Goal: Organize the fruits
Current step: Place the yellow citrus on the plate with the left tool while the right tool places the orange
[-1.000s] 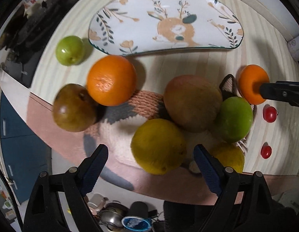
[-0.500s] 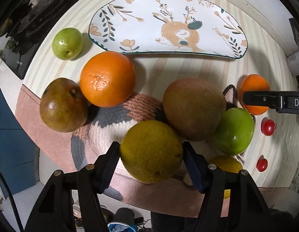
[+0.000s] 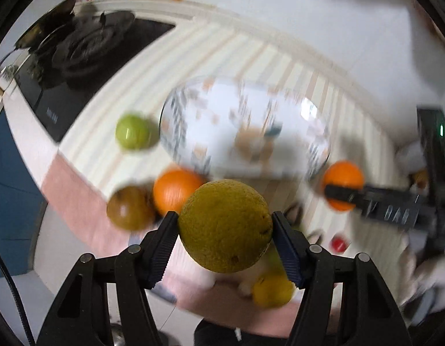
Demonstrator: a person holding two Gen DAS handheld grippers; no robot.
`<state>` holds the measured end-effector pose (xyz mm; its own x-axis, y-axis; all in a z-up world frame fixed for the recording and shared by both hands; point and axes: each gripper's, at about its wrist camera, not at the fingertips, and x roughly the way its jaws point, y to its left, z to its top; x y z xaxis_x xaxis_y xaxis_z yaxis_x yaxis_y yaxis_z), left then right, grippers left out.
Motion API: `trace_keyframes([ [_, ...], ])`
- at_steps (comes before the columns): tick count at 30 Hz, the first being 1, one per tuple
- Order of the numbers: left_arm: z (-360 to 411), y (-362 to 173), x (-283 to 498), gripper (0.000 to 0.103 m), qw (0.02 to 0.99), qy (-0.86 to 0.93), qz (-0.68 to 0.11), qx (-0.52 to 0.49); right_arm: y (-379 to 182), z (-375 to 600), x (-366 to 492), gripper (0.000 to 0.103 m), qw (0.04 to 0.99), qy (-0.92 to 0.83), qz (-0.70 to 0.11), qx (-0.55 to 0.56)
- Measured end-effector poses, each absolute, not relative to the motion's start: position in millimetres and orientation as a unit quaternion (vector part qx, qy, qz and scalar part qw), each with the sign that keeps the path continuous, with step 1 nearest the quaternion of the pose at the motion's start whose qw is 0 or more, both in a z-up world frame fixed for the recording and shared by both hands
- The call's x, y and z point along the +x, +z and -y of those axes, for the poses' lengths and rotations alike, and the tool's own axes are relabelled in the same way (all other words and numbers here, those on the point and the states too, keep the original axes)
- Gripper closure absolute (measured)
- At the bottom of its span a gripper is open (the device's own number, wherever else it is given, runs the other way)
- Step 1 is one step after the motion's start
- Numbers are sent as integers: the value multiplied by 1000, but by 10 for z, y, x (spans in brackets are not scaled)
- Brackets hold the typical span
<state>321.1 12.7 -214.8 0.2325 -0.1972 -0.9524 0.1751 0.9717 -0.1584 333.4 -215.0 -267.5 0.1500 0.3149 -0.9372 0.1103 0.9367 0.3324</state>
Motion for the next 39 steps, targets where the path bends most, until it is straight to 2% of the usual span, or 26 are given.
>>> trace_keyframes([
  [6, 107, -2214, 4084, 40, 778, -113, -616, -49, -2716, 2016, 3914, 37, 756, 64, -632, 155],
  [10, 207, -2567, 4579, 40, 740, -113, -658, -77, -2895, 1861, 4201, 37, 756, 60, -639, 131],
  [20, 380, -3227, 4935, 40, 675, -105, -724, -97, -3266, 1804, 4583, 37, 742, 52, -662, 92],
  [29, 415, -3213, 4967, 39, 680, -91, -724, -75, -3412, 1874, 4646, 36, 717, 57, -685, 113],
  [30, 433, -3204, 4970, 30, 683, -90, -721, -74, -3431, 1888, 4632, 31, 714, 52, -689, 112],
  [31, 435, -3187, 4972, 23, 685, -88, -719, -74, -3425, 1903, 4620, 15, 715, 51, -688, 116],
  [32, 427, -3157, 4978, 13, 688, -87, -717, -74, -3402, 1922, 4600, 9, 718, 48, -685, 117],
  [39, 332, -2941, 4946, 11, 709, -68, -700, -53, -3160, 2046, 4430, 7, 723, 27, -681, 111],
])
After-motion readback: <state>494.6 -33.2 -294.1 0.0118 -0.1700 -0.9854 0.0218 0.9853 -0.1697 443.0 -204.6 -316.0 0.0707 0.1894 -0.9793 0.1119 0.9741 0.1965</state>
